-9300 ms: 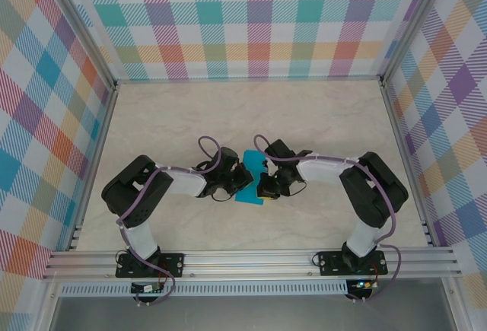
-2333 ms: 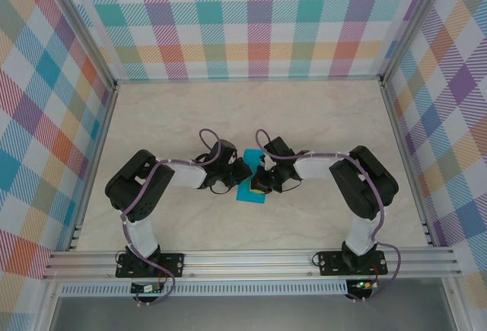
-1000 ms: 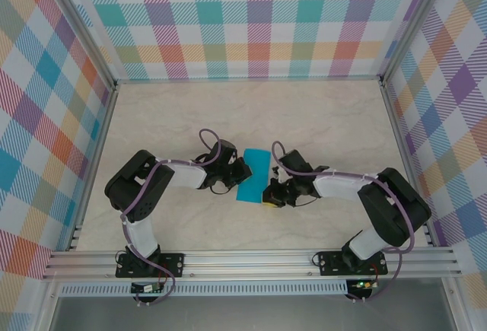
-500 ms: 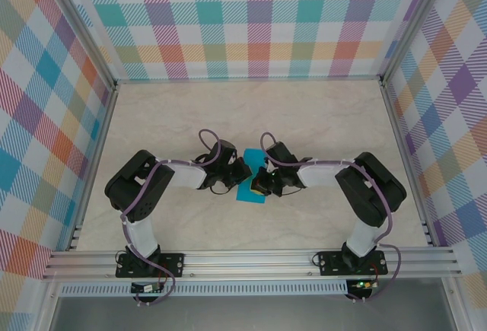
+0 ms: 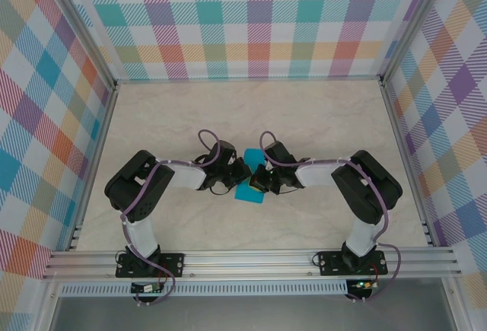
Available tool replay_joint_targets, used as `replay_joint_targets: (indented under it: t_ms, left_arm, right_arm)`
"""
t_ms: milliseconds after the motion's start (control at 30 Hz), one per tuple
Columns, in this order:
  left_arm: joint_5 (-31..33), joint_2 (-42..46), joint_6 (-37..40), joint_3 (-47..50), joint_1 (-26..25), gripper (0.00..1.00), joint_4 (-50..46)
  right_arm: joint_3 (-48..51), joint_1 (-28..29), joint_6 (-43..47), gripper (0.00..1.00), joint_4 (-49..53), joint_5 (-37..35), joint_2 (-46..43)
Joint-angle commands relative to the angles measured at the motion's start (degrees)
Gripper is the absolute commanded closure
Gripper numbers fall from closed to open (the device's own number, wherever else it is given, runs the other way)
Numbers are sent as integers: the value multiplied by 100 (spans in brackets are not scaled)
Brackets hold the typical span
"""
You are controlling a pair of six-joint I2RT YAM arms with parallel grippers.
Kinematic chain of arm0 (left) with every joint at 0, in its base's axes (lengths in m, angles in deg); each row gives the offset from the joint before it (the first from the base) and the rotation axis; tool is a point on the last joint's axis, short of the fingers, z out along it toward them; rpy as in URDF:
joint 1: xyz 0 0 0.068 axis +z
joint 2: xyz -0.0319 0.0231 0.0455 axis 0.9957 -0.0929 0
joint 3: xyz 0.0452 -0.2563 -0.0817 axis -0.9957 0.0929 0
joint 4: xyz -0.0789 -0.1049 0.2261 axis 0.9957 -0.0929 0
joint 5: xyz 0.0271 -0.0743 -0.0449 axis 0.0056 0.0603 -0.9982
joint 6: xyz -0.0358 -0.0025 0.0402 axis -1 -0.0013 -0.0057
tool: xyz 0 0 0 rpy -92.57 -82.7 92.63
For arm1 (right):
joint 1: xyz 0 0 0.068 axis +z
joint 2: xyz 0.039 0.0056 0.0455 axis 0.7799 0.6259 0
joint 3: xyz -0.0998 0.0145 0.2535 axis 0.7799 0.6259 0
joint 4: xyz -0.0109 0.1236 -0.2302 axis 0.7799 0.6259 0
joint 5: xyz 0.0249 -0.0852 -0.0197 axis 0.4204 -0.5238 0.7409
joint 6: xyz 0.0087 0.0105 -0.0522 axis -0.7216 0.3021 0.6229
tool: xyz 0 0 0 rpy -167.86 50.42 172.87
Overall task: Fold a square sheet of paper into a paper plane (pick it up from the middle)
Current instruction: Fold the triangle a second time at the center of the table, then turn over the paper at the center of the table.
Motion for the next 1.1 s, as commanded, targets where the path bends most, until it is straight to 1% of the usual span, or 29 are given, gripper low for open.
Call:
replay_joint_targets:
  t_ms: [0, 133, 333, 600, 733, 833, 900, 967, 1067]
  left_arm:
    - [348, -217, 1, 247, -25, 97, -795]
    - [401, -228, -16, 241, -25, 97, -836]
    - [459, -272, -42, 243, -25, 97, -895]
    - [457, -346, -52, 242, -25, 97, -857]
    - [424, -351, -42, 230, -25, 97, -845]
    - [366, -310, -38, 249, -26, 97, -767]
    - [295, -254, -26, 258, -25, 97, -688]
    - [269, -198, -33, 247, -28, 96, -664]
    - [181, -112, -12, 177, -34, 95, -651]
  right_arm:
    - [140, 33, -8, 96, -12, -228, 129]
    - [380, 33, 275, 95, 133, 94, -6]
    - [897, 33, 569, 92, 194, 631, -509]
    - [1422, 32, 664, 89, 684, 682, -1094]
    - [1476, 28, 792, 88, 1184, 425, -1536]
    - [1317, -65, 827, 83, 1451, 259, -1861]
    - [1187, -210, 737, 76, 1533, 128, -1953]
    - [1054, -388, 650, 69, 1445, 150, -1892]
    - [825, -613, 546, 65, 1251, 265, -1591]
